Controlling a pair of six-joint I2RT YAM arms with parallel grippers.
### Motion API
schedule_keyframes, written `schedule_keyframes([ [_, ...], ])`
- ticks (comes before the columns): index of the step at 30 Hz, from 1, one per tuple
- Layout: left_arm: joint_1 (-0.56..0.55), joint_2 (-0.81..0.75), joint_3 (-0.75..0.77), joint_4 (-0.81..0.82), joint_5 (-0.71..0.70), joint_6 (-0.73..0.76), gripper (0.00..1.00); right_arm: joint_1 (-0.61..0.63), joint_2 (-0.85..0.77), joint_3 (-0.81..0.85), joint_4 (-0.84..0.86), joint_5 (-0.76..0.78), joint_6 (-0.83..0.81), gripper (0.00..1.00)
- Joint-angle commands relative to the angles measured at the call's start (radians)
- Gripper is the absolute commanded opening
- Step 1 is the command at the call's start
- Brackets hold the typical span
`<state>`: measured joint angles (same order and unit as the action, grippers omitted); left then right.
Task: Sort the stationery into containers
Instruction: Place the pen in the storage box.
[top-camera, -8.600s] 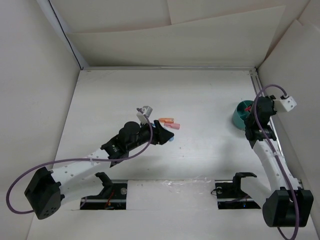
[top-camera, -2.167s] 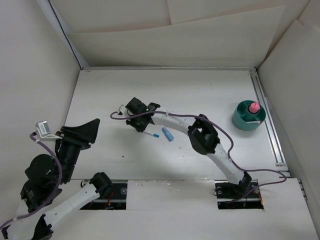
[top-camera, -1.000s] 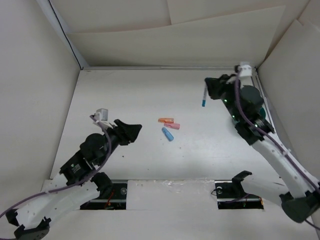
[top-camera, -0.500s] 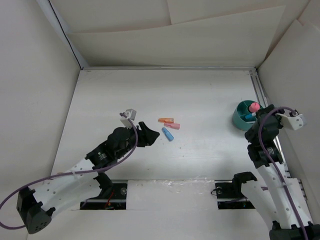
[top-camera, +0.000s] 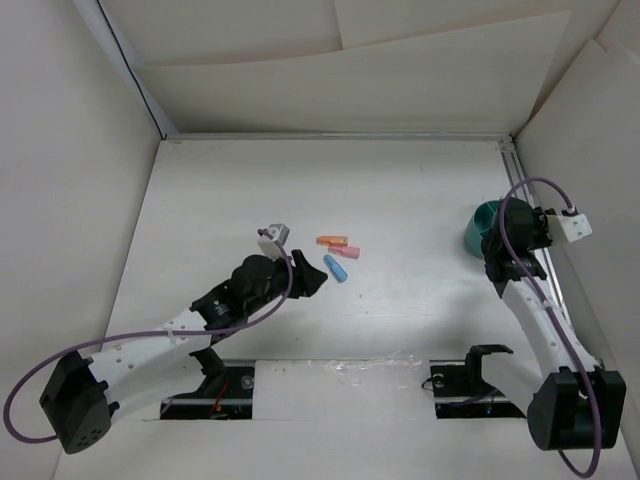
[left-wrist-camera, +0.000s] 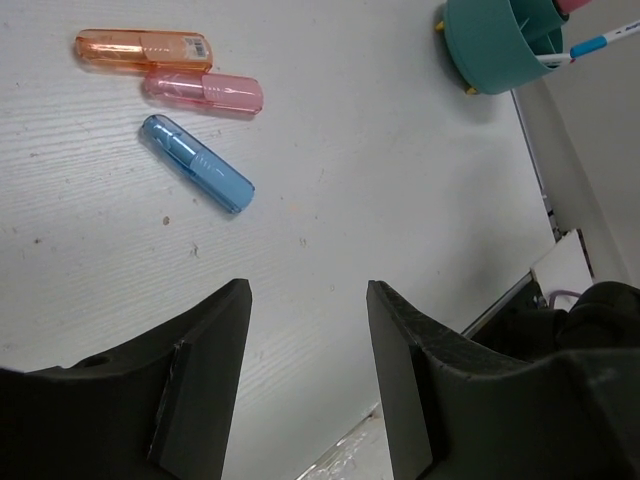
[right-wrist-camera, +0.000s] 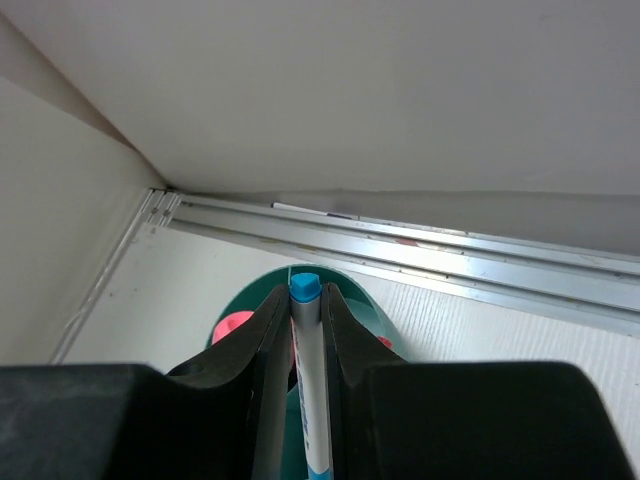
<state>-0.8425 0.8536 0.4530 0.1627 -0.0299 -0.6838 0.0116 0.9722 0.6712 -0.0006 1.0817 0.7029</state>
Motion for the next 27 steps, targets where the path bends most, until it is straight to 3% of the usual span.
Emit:
schedule_keyframes([
  [1, -0.001, 0.004, -0.014, 0.083, 0.024, 0.033, 0.47, -0.025, 0.029, 0.056, 0.021, 0.038, 0.033, 0.0],
  [27, -0.001, 0.099, -0.007, 0.12, 0.015, 0.063, 0.47, -0.065, 0.284, 0.131, 0.094, 0.063, -0.008, 0.0],
])
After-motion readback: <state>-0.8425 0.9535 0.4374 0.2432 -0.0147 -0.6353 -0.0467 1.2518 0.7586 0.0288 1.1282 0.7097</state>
